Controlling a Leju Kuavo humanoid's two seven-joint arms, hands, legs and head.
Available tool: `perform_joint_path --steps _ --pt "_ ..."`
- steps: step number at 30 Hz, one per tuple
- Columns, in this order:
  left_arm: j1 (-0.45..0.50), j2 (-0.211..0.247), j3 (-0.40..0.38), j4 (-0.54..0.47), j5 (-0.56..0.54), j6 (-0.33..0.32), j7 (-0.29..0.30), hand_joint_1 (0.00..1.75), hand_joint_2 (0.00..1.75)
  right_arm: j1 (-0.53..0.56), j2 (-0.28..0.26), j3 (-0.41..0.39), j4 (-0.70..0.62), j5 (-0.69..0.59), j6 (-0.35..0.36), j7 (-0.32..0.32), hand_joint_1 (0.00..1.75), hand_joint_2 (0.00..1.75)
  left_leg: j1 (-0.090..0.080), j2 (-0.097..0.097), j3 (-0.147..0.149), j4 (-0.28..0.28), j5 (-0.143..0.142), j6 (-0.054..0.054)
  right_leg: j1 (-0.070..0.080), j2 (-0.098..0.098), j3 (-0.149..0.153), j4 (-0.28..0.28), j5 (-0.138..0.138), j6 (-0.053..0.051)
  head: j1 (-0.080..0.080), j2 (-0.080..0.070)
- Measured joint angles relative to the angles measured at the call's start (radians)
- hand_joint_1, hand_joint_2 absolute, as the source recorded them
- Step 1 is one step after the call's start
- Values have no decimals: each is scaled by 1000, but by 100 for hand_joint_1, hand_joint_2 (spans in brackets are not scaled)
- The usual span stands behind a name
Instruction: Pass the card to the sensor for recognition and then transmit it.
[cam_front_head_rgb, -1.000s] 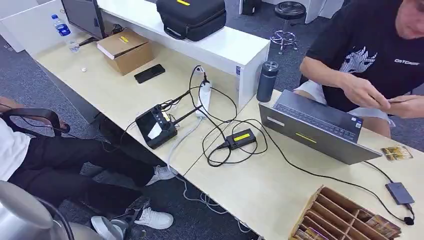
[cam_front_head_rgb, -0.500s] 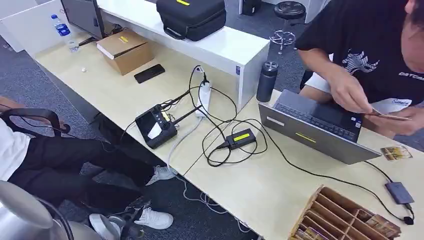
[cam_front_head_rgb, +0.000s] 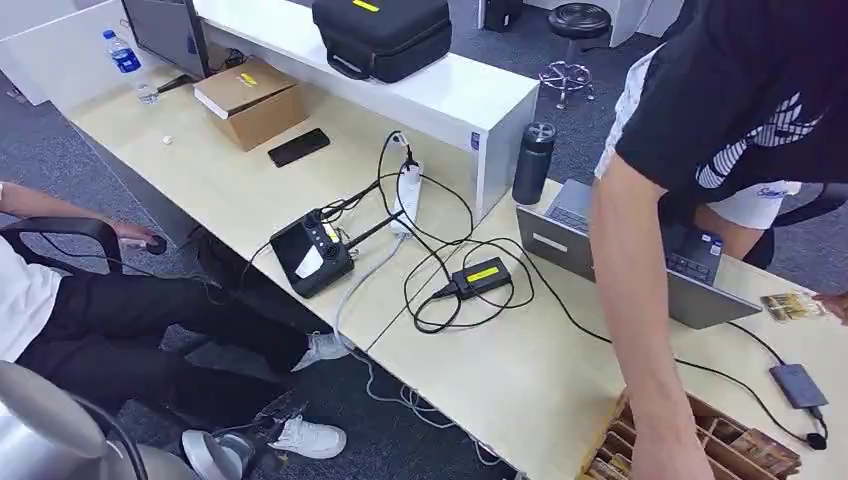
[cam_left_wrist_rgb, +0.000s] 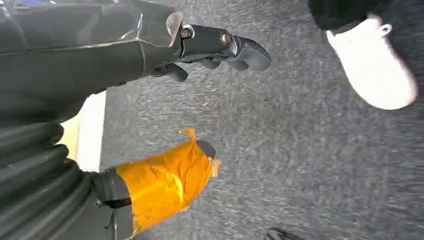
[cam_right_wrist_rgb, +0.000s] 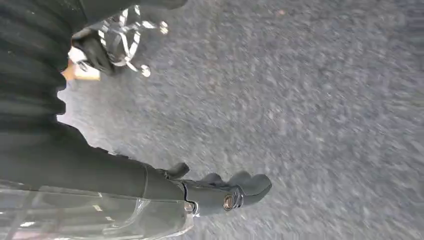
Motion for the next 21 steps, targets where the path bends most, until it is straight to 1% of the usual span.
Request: perform_joint_path --steps 3,5,6,7,8,11,12,13,14,15,16,17,18,19,21 --pt "5 -3 0 0 11 -27 -41 0 175 1 0 -13 -3 17 5 -64 0 175 0 0 0 0 0 0 0 0 0 0 0 0 0 0" --pt "11 -3 0 0 16 -60 -98 0 175 4 0 -17 -3 29 21 -105 0 175 0 0 0 0 0 0 0 0 0 0 0 0 0 0" --pt "17 -3 0 0 14 -78 -139 0 175 6 1 -17 -3 43 25 -125 0 175 0 0 0 0 0 0 0 0 0 0 0 0 0 0" --pt "23 0 -2 0 9 -94 -181 0 175 7 1 -17 -2 57 32 -139 0 175 0 0 0 0 0 0 0 0 0 0 0 0 0 0" --pt "28 2 -4 0 5 -103 -205 0 175 10 1 -17 -2 65 34 -145 0 175 0 0 0 0 0 0 0 0 0 0 -1 0 0 0" --pt "46 13 -22 0 -16 -145 -258 0 175 16 3 -17 2 101 63 -164 0 175 0 0 0 0 -1 -1 0 0 0 0 -1 0 1 0" --pt "51 17 -26 0 -23 -160 -267 0 175 17 4 -16 4 110 76 -166 0 175 0 0 0 0 -1 -1 0 0 0 0 -1 -1 0 0" --pt "55 21 -32 0 -26 -174 -272 31 175 18 5 -16 6 120 87 -167 0 175 0 0 0 0 -1 -1 0 0 0 0 -1 -1 0 0" --pt "60 27 -39 0 -27 -191 -273 96 175 19 6 -14 9 127 97 -167 0 175 0 0 0 0 -1 -1 0 0 0 0 -2 -1 0 0" --pt "63 32 -41 0 -28 -205 -272 175 175 19 7 -14 10 130 105 -167 101 175 0 0 0 0 -1 -1 0 0 0 0 -2 -1 0 0" --pt "66 36 -41 0 -30 -220 -263 175 175 19 9 -14 13 130 112 -165 150 175 0 0 0 0 -1 -1 0 0 0 0 -2 -1 0 0" --pt "68 40 -42 0 -34 -229 -259 175 175 19 10 -14 14 129 118 -164 150 175 0 0 0 0 -1 -1 0 0 0 0 -2 -1 0 0" --pt "70 43 -46 0 -38 -235 -251 175 175 19 11 -14 15 128 122 -164 164 175 0 0 0 0 -1 -1 0 0 0 0 -2 -1 0 0" --pt "73 45 -50 0 -45 -238 -246 175 175 19 11 -14 16 128 125 -162 169 175 0 0 0 0 -1 -1 0 0 0 0 -2 -1 0 0" --pt "77 50 -58 0 -55 -243 -241 175 175 19 11 -14 18 128 126 -159 169 175 0 0 0 0 -1 -1 0 0 0 0 -2 -1 0 0"
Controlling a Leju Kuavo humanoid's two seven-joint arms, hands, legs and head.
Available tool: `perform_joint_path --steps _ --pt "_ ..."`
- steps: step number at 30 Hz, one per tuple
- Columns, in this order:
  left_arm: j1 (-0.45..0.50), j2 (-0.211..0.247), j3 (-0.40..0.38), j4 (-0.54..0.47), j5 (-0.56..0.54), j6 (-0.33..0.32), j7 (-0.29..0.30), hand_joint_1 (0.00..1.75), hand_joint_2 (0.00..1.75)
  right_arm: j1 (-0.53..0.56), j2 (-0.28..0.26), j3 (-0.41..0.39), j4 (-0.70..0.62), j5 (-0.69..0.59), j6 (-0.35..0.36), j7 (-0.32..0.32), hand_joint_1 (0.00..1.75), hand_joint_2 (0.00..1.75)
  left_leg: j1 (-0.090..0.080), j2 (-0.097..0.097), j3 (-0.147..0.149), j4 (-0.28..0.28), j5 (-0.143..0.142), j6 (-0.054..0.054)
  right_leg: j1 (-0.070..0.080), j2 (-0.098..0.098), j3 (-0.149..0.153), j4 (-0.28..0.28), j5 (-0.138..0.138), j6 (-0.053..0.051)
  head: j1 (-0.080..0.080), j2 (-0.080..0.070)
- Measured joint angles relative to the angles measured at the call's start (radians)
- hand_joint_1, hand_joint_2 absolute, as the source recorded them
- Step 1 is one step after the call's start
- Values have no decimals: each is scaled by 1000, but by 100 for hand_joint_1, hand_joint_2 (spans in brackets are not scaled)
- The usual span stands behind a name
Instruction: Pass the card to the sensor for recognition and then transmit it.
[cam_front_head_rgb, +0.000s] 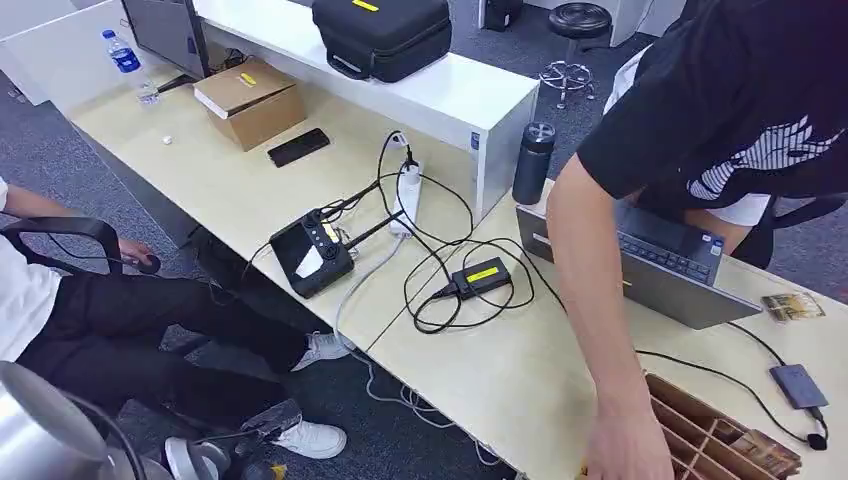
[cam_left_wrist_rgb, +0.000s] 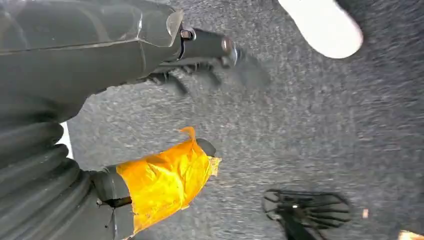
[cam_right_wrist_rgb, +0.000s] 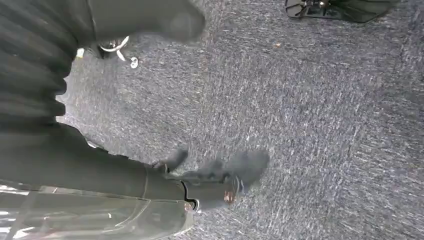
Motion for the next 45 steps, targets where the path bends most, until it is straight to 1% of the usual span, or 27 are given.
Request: perform_joint_path --steps 2,4,10,11,12,13,14,15,16,17,18,19,22,24,28,33,34,35,36,40,41,42,43,45 --pt "2 3 -9 0 -6 0 6 175 175 0 0 0 2 3 3 3 164 175 0 0 0 0 0 0 0 0 0 0 0 0 0 0" --pt "3 6 -14 0 -8 0 9 175 175 0 0 0 2 10 11 5 175 175 0 0 0 0 0 0 0 0 0 0 0 0 0 0" --pt "3 8 -14 0 26 -7 19 175 175 0 1 0 2 15 13 5 175 175 0 0 0 0 0 0 0 0 0 0 0 0 0 0" --pt "3 8 -14 0 34 -10 18 175 175 0 1 0 2 17 13 5 171 175 0 0 0 0 0 0 0 0 0 0 0 0 0 0" --pt "3 8 -14 0 42 -11 14 175 175 0 2 0 2 19 13 5 162 175 0 0 0 0 0 0 0 0 0 0 0 0 0 0" --pt "3 7 -14 0 50 -12 10 169 175 0 2 0 2 21 13 5 133 175 0 0 0 0 0 0 0 0 0 0 0 0 0 0" --pt "2 7 -13 0 57 -14 7 164 175 0 3 0 2 22 13 5 120 175 0 0 0 0 0 0 0 0 0 0 0 0 0 0" --pt "2 7 -13 0 63 -16 6 162 175 0 3 0 2 22 13 5 94 175 0 0 0 0 0 0 0 0 0 0 0 0 0 0" --pt "2 6 -10 0 78 -22 6 145 0 0 4 0 2 21 13 3 0 175 0 0 0 0 0 0 0 0 0 0 0 0 0 0" --pt "2 5 -4 1 101 -28 7 80 175 0 5 0 2 15 11 1 0 175 0 0 0 0 0 0 0 0 0 0 0 0 0 0" --pt "1 3 1 1 124 -33 7 80 175 0 5 -1 2 5 5 -1 0 175 0 0 0 0 0 0 0 0 0 0 0 0 0 0" --pt "1 0 12 1 145 -38 8 0 175 0 6 -3 2 -2 -8 -5 0 175 0 0 0 0 0 0 0 0 0 0 0 0 0 0" --pt "-5 -13 66 1 207 -34 11 0 175 0 8 -28 2 -31 -66 -3 0 175 0 0 0 0 0 0 0 0 0 0 0 0 0 0" --pt "-11 -24 103 1 240 -14 32 0 175 -1 8 -57 0 -63 -90 16 0 175 0 0 0 0 0 0 0 0 0 0 0 0 0 0" --pt "-26 -43 174 1 297 -5 73 0 175 -1 8 -130 -10 -109 -96 29 0 175 -1 0 0 0 0 0 0 0 0 0 0 0 0 0" --pt "-39 -58 234 1 333 8 82 0 175 -1 9 -200 -19 -137 -97 32 0 175 0 0 0 0 0 0 0 0 0 0 0 0 0 0" --pt "-40 -60 242 1 335 9 80 24 175 -1 9 -210 -19 -137 -97 32 0 175 0 0 1 0 0 0 0 0 0 0 0 0 0 0" --pt "-40 -61 245 1 336 9 78 155 175 -2 9 -217 -20 -137 -97 32 0 175 0 0 1 0 0 0 0 0 0 0 0 0 0 0" --pt "-41 -63 246 1 336 9 76 173 175 -2 10 -224 -21 -137 -97 32 0 175 0 0 1 0 0 0 0 0 0 0 0 0 0 0" --pt "-42 -66 252 1 336 9 72 175 175 -2 12 -245 -25 -133 -96 38 0 175 0 0 1 0 0 0 0 0 0 0 0 0 0 0" --pt "-43 -66 252 1 336 9 72 175 175 -2 12 -247 -25 -132 -96 39 23 175 0 0 1 0 0 0 0 0 0 0 0 0 0 0" --pt "-43 -66 252 1 335 9 72 175 175 -2 13 -249 -25 -129 -95 39 61 175 0 0 1 0 0 0 0 0 0 0 0 0 0 0" --pt "-43 -66 252 1 335 9 72 175 175 -2 13 -251 -25 -127 -95 39 141 175 0 0 1 0 0 0 0 0 0 0 0 0 0 0" --pt "-45 -66 252 1 333 16 74 175 175 -2 14 -251 -25 -124 -94 40 155 175 0 0 0 0 0 0 0 0 0 0 0 0 0 0"
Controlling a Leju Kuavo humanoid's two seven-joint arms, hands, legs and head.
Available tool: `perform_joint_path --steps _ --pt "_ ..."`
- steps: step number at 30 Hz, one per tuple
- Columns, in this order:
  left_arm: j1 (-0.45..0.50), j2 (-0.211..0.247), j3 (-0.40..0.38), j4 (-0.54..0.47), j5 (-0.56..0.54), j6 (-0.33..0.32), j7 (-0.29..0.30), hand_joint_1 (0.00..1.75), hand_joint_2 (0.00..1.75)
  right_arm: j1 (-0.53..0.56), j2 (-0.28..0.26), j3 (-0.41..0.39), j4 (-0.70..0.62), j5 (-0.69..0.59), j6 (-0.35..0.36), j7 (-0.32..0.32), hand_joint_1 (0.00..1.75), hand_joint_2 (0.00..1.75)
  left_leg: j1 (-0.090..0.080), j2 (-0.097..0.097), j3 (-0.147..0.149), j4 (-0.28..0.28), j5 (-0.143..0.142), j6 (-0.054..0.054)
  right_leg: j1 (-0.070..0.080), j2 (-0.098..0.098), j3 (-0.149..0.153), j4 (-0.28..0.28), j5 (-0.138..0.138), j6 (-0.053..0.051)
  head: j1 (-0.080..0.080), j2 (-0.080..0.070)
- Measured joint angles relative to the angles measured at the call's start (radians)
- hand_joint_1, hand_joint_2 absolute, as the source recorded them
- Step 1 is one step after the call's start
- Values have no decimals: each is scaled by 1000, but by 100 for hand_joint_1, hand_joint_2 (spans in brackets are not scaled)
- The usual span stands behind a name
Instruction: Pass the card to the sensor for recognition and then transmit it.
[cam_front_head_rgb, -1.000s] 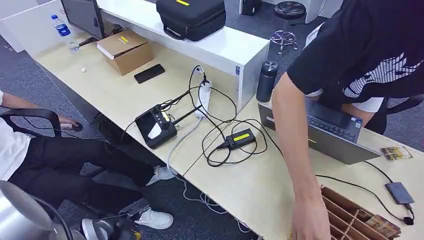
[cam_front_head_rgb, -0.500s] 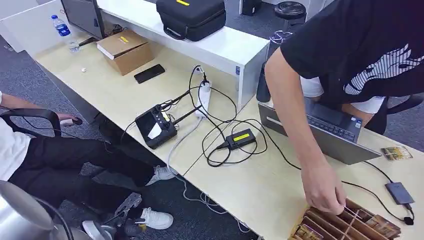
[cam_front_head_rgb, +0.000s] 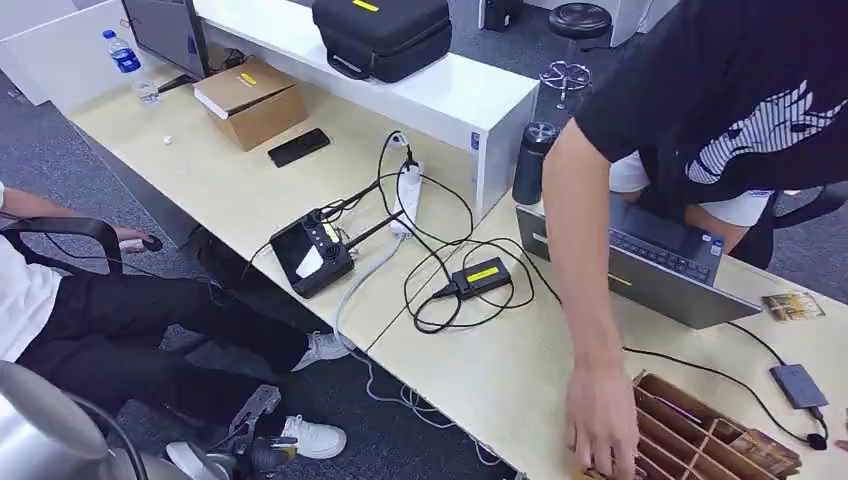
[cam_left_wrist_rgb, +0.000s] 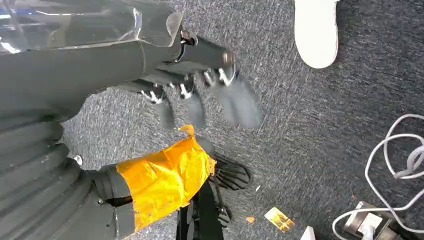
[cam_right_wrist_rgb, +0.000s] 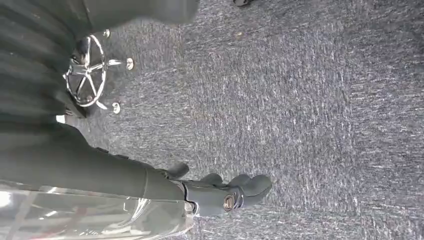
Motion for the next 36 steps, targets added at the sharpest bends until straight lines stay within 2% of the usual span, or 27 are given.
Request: perform_joint_path --steps 1,2,13,14,15,16,17,18,24,30,36 --pt "-1 0 0 0 -1 6 7 175 175 0 0 -1 0 3 2 0 166 175 0 0 0 0 0 0 0 0 0 0 0 0 0 0" --pt "-2 0 0 0 -6 10 11 175 175 0 1 -2 0 6 3 -2 168 175 0 0 0 0 0 0 0 0 0 0 0 0 0 0" --pt "-7 0 0 0 -23 24 24 175 175 -1 2 -17 -1 11 16 -5 175 175 0 0 0 0 0 0 0 0 0 0 0 0 0 0" --pt "-7 0 0 0 -25 26 27 175 175 -1 2 -18 -2 14 16 -5 63 175 0 0 0 0 0 0 0 0 0 0 0 0 0 0" --pt "-7 0 0 0 -27 27 27 168 175 -1 3 -19 -3 21 16 -5 0 175 0 0 0 0 0 0 0 0 0 0 0 0 0 0" --pt "-7 0 0 0 -33 29 28 143 175 -1 3 -20 -3 27 16 -5 0 175 0 0 0 0 0 0 0 0 0 0 0 0 0 0" --pt "-7 0 0 0 -48 37 29 31 175 -2 3 -22 -3 33 15 -4 0 175 0 0 0 0 0 0 0 0 0 0 0 0 0 0" --pt "-7 0 0 0 -75 46 29 0 175 -2 3 -24 -3 43 13 -2 0 175 0 0 0 0 0 0 0 0 0 0 0 0 0 0" --pt "4 16 -72 0 -221 62 36 0 175 -2 3 -34 -3 79 19 7 0 175 0 0 0 0 0 0 0 0 0 0 0 0 0 0" --pt "11 26 -111 0 -232 59 50 0 175 -4 3 -44 -3 93 23 11 0 175 0 0 0 0 0 0 0 0 0 0 0 0 0 0" --pt "11 26 -114 0 -224 59 62 0 175 -7 3 -51 -3 109 32 24 0 175 0 0 0 0 0 0 0 0 0 0 0 0 0 0"
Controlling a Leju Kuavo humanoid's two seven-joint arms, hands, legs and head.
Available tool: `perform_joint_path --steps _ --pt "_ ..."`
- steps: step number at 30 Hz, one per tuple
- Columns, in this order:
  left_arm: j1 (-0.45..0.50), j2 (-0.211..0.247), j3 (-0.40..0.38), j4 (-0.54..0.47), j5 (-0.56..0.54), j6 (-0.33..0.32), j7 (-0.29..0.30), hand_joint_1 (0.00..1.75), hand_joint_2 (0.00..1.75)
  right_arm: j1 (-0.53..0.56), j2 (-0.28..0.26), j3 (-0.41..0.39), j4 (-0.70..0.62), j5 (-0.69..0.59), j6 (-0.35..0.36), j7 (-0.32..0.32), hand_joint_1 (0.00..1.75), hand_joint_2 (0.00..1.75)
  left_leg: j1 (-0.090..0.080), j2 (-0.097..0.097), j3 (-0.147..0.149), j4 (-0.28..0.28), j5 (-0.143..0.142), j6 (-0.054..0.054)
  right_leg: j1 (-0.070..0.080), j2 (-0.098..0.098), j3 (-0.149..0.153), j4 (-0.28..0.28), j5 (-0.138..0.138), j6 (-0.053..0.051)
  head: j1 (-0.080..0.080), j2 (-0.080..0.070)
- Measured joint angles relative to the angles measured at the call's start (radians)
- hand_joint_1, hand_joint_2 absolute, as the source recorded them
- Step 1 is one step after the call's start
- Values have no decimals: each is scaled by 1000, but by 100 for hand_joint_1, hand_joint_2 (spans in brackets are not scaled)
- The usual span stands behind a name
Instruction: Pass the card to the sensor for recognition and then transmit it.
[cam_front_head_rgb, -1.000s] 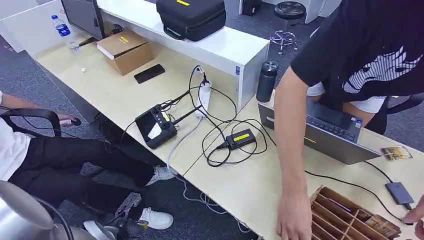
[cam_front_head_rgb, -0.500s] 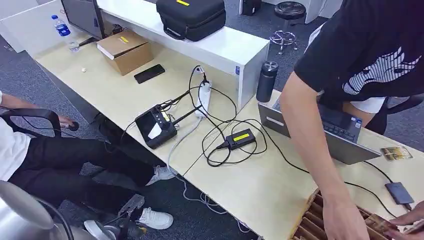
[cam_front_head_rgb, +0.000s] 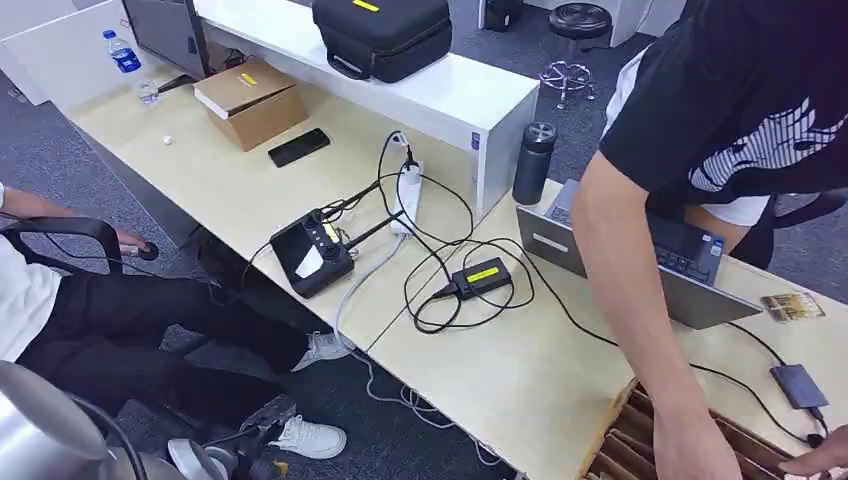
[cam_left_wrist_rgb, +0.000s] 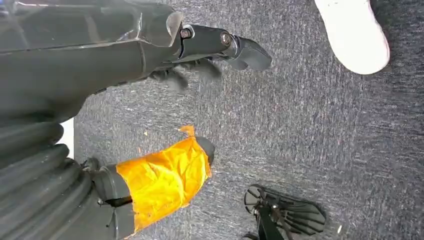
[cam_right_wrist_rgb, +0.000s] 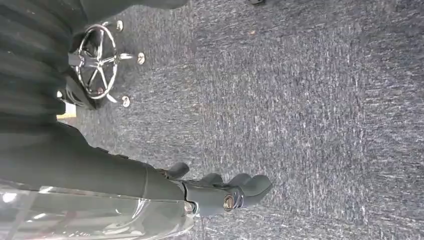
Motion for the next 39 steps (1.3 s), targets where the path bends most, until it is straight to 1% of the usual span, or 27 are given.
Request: perform_joint_path --steps 1,2,3,4,6,22,23,24,25,26,27,39 --pt "0 0 0 0 5 -4 0 96 175 0 0 -2 0 5 0 0 0 175 0 0 0 0 0 0 0 0 0 0 0 0 0 0" --pt "0 0 0 0 12 -10 -1 175 175 0 0 -4 0 7 0 0 23 175 0 0 0 0 0 0 0 0 0 0 0 0 0 0" --pt "0 0 0 0 19 -15 -3 175 175 0 0 -7 0 7 2 -1 155 175 0 0 0 0 0 0 0 0 0 0 0 0 0 0" --pt "0 0 0 0 24 -18 -4 175 175 0 0 -10 0 10 4 -5 169 175 0 0 0 0 0 0 0 0 0 0 0 0 0 0" --pt "0 0 0 0 24 -24 -10 175 175 0 0 -18 0 24 7 -15 175 175 0 0 0 0 0 0 0 0 0 0 0 0 0 0" --pt "0 0 0 0 11 -33 -16 175 175 -1 0 -42 0 41 17 -31 175 175 0 0 0 0 0 0 0 0 0 0 0 0 0 0" --pt "1 0 0 0 11 -33 -16 175 175 -1 0 -43 0 41 18 -33 166 175 0 0 0 0 0 0 0 0 0 0 0 0 0 0" --pt "1 0 0 0 10 -33 -16 175 175 -1 0 -45 0 42 18 -35 35 175 0 0 0 0 0 0 0 0 0 0 0 0 0 0" --pt "1 0 0 0 9 -33 -16 175 175 -1 0 -47 0 42 18 -35 0 175 0 0 0 0 0 0 0 0 0 0 0 0 0 0" --pt "1 0 0 0 8 -33 -17 16 175 -1 0 -48 0 42 18 -35 0 175 0 0 0 0 0 0 0 0 0 0 0 0 0 0" --pt "1 0 0 0 5 -34 -17 0 175 -1 0 -48 0 45 18 -35 0 175 0 0 0 0 0 0 0 0 0 0 0 0 0 0" --pt "1 5 0 0 -25 -23 5 0 175 -3 0 -58 0 74 17 -17 0 175 0 0 0 0 0 0 0 0 0 0 0 0 0 0"
